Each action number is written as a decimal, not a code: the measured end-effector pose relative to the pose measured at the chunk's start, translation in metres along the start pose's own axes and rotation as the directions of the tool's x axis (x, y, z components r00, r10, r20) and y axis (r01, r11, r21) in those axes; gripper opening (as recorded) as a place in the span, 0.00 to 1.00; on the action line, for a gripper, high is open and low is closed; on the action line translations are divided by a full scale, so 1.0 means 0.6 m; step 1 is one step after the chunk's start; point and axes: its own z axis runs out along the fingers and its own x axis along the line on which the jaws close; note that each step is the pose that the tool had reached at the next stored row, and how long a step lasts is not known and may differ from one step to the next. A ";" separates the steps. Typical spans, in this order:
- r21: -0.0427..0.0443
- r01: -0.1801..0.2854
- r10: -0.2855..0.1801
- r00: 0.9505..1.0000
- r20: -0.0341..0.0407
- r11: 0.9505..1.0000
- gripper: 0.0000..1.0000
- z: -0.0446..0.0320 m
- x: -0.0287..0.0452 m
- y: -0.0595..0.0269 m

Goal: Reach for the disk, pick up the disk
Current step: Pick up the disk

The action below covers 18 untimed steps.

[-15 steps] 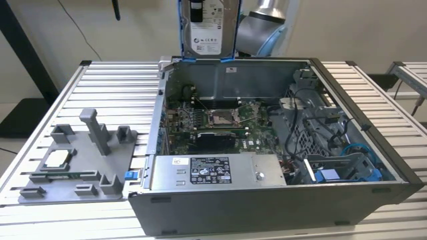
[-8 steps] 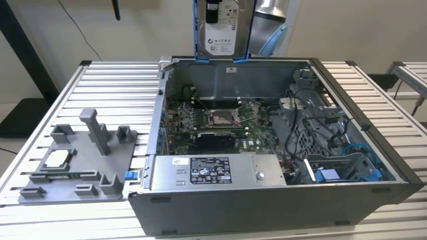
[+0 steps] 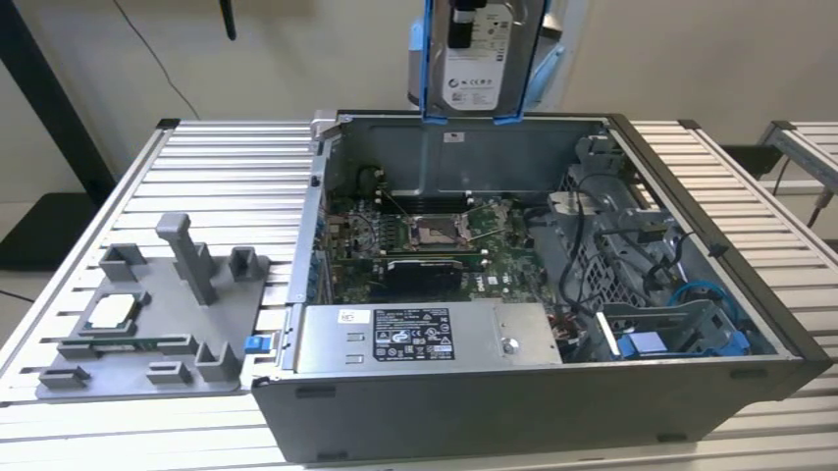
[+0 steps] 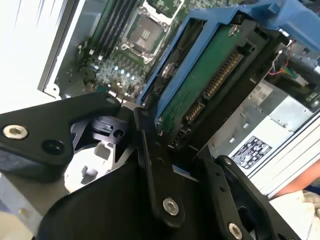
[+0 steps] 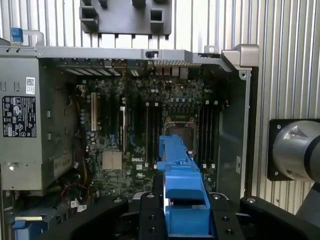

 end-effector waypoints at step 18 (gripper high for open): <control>0.000 0.001 -0.001 1.000 0.000 1.000 0.00 0.009 -0.002 -0.137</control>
